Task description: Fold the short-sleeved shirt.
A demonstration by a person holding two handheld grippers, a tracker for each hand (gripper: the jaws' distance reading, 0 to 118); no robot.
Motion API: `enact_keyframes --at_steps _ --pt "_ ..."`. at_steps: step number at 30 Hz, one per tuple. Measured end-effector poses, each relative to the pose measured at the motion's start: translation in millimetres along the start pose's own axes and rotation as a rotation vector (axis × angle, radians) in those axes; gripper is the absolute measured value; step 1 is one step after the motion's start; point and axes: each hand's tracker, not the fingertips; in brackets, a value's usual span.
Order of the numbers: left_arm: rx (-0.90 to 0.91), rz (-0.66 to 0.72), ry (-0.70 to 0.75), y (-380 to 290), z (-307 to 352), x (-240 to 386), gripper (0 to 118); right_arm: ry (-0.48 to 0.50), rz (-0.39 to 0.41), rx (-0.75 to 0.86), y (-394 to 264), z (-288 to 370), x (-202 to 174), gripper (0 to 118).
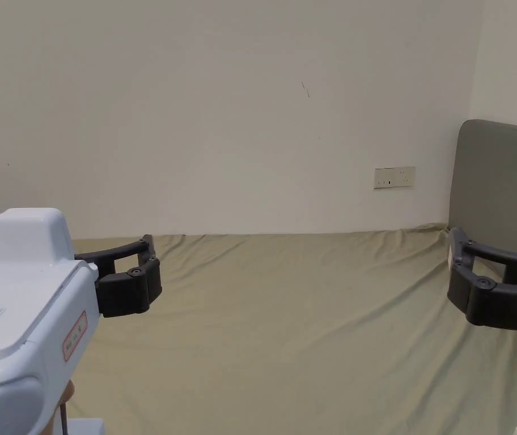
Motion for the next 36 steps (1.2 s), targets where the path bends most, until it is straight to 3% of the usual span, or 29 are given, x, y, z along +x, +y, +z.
enact_keyframes --at_steps 36 --pt "-0.011 -0.076 0.031 -4.5 -6.8 2.2 118 -0.041 -0.004 0.012 -1.1 -4.9 4.2 118"
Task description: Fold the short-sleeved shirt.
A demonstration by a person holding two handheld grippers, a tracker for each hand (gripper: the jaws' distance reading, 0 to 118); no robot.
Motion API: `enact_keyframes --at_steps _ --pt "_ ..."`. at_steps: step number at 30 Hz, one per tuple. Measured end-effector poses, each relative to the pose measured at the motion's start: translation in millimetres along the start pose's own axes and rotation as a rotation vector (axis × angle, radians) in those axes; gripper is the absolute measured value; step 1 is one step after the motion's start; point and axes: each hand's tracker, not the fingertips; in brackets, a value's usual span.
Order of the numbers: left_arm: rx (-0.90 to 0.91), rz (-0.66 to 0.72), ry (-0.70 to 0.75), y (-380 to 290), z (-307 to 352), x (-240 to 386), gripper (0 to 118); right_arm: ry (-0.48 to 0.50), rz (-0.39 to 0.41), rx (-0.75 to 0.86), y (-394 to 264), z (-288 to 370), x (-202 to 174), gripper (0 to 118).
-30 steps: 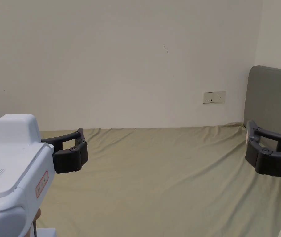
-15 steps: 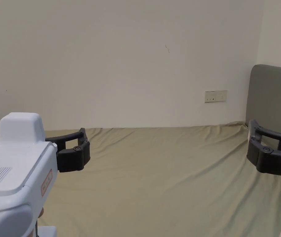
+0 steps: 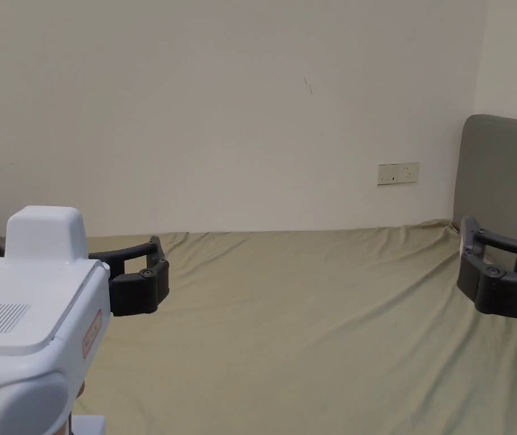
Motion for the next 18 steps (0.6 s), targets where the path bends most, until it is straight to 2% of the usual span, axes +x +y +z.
enact_keyframes --at_steps 11,13,16,18 --pt "-0.017 -0.006 0.009 -8 -9 2 118 0.003 -0.003 -0.024 -9 -10 -2 118" --pt "-0.099 -0.008 -0.003 -22 -22 5 118 0.03 0.006 -0.125 -28 -22 -7 118" --pt "-0.345 0.037 -0.078 -72 -59 16 118 0.138 0.092 -0.403 -92 -60 -17 118" --pt "-0.489 0.056 -0.149 -128 -84 31 118 0.201 0.05 -0.614 -159 -85 -25 118"
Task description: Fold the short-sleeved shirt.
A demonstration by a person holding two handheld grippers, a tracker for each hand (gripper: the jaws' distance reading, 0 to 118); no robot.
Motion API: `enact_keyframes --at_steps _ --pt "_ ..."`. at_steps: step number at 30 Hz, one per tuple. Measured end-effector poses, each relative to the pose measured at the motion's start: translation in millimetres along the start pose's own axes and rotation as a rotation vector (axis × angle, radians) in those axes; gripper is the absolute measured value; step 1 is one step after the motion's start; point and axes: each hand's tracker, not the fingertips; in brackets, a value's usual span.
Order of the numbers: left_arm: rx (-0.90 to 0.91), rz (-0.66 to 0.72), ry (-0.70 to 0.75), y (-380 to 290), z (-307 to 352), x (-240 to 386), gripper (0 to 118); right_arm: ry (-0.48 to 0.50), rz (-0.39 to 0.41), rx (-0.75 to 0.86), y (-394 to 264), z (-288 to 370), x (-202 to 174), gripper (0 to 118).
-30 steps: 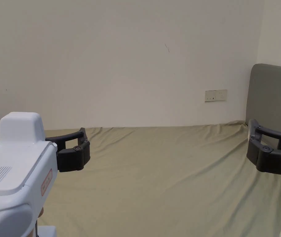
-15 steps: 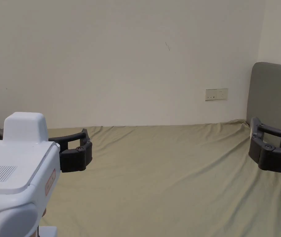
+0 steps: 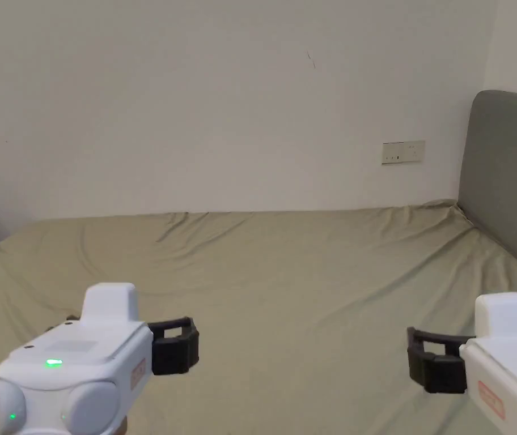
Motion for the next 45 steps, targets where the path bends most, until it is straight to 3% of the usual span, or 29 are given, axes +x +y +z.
enact_keyframes --at_steps 3,4,6,10,14,15,45 --pt "-0.073 0.032 -0.031 -84 -70 19 118 0.024 -0.158 -0.203 -85 -76 -6 118" --pt "-0.187 0.042 -0.047 -109 -88 25 118 0.049 -0.182 -0.299 -110 -93 -8 118" --pt "-0.295 0.032 -0.069 -156 -116 38 118 0.064 -0.201 -0.327 -146 -111 -11 118" --pt "-0.318 0.017 -0.042 -202 -150 56 118 0.035 -0.054 -0.376 -184 -152 -21 118" --pt "-0.398 0.005 -0.026 -224 -175 63 118 0.013 -0.049 -0.506 -215 -179 -22 118" --pt "-0.44 -0.001 -0.018 -232 -180 64 118 0.031 -0.078 -0.415 -206 -168 -19 118" --pt "-0.401 0.015 -0.032 -231 -175 62 118 0.008 -0.08 -0.429 -207 -170 -24 118"
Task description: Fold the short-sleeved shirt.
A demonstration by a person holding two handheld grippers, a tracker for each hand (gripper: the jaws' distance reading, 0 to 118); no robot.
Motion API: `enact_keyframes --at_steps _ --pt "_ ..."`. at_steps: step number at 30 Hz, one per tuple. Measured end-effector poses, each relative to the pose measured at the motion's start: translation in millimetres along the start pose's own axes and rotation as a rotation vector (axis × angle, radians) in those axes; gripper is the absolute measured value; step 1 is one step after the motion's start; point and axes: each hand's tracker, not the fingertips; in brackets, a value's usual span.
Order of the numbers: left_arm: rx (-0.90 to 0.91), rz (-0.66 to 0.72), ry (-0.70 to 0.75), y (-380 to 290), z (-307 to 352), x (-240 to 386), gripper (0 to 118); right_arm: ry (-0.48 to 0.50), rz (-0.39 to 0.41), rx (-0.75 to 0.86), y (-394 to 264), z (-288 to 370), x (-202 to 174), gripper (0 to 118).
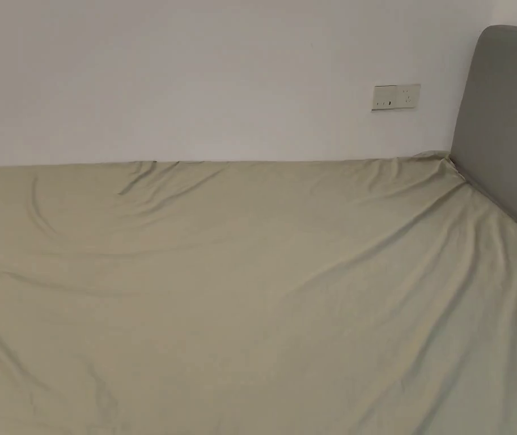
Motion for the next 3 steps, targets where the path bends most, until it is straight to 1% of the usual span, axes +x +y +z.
enact_keyframes --at_steps 3 --pt "-0.001 0.001 -0.002 -0.2 0.2 -0.7 118 0.002 -0.002 -0.001 0.6 0.2 -0.1 118"
